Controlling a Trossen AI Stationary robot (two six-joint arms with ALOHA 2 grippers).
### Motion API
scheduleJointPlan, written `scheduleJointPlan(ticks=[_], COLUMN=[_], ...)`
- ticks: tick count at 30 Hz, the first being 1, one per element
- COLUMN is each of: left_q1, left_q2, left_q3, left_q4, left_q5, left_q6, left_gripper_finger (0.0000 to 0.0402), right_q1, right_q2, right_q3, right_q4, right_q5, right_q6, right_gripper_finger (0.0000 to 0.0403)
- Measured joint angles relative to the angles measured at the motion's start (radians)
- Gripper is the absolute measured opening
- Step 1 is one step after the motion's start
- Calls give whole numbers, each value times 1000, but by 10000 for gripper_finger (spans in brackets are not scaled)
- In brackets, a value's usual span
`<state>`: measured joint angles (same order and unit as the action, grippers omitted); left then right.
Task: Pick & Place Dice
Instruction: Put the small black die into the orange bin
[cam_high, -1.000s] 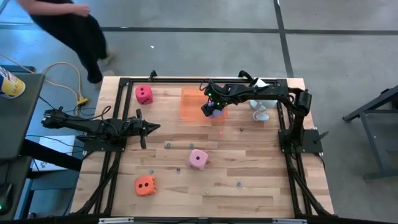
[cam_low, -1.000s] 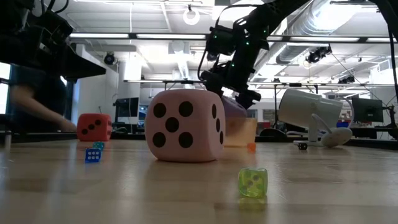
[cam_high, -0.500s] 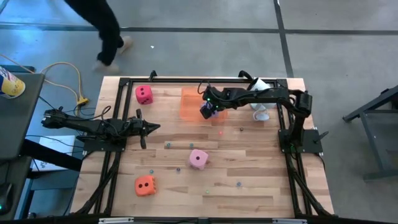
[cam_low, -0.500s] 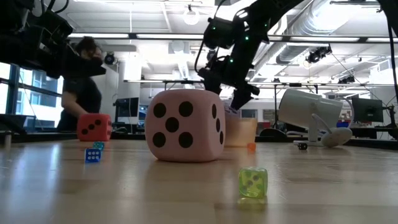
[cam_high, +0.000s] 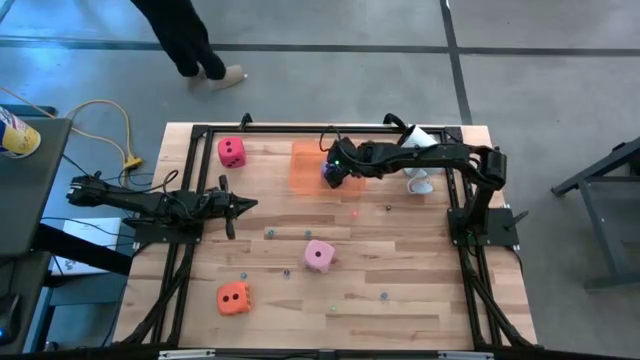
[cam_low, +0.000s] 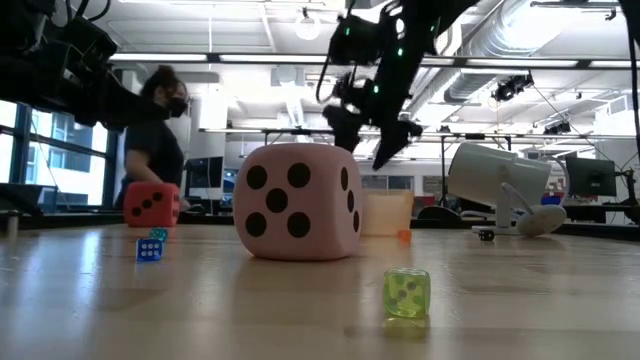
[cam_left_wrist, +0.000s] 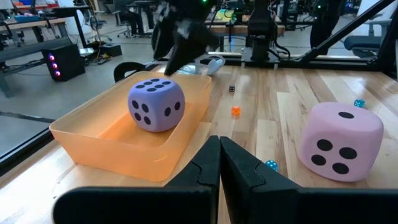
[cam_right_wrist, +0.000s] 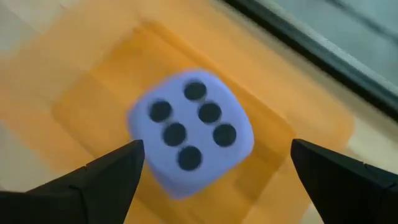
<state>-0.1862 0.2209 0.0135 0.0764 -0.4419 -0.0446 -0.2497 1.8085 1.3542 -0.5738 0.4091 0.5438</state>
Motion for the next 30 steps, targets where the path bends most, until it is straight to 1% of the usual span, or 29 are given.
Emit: scheduleJointPlan(ticks=[2, 5, 7, 9, 11, 14, 19, 25, 28, 30], left_q1=[0, 0, 0, 0, 0, 0, 0, 0, 0, -1], left_q2=[0, 0, 0, 0, 0, 0, 0, 0, 0, 0], left_q3=[0, 0, 0, 0, 0, 0, 0, 0, 0, 0], left_q4=[0, 0, 0, 0, 0, 0, 0, 0, 13, 46], left_q5=[0, 0, 0, 0, 0, 0, 0, 0, 0, 2], left_q6=[0, 0, 0, 0, 0, 0, 0, 0, -7, -76], left_gripper_finger=[1, 1, 1, 1, 1, 1, 1, 1, 1, 1], right_q1=[25, 74, 116, 155, 200, 266, 434, 669, 760, 804], right_q2=[-28, -83, -115, -144, -160, -183, -184, -183, -184, -184], right_q3=[2, 1, 2, 1, 2, 1, 0, -18, -18, -25], right_q4=[1, -23, -37, -93, -137, -281, -488, -589, -663, -688], right_q5=[31, 41, 47, 44, 45, 45, 93, 231, 300, 331], right_q6=[-17, -41, -26, 26, 102, 240, 517, 821, 947, 1019], right_gripper_finger=[394, 394, 394, 394, 394, 394, 394, 394, 394, 394])
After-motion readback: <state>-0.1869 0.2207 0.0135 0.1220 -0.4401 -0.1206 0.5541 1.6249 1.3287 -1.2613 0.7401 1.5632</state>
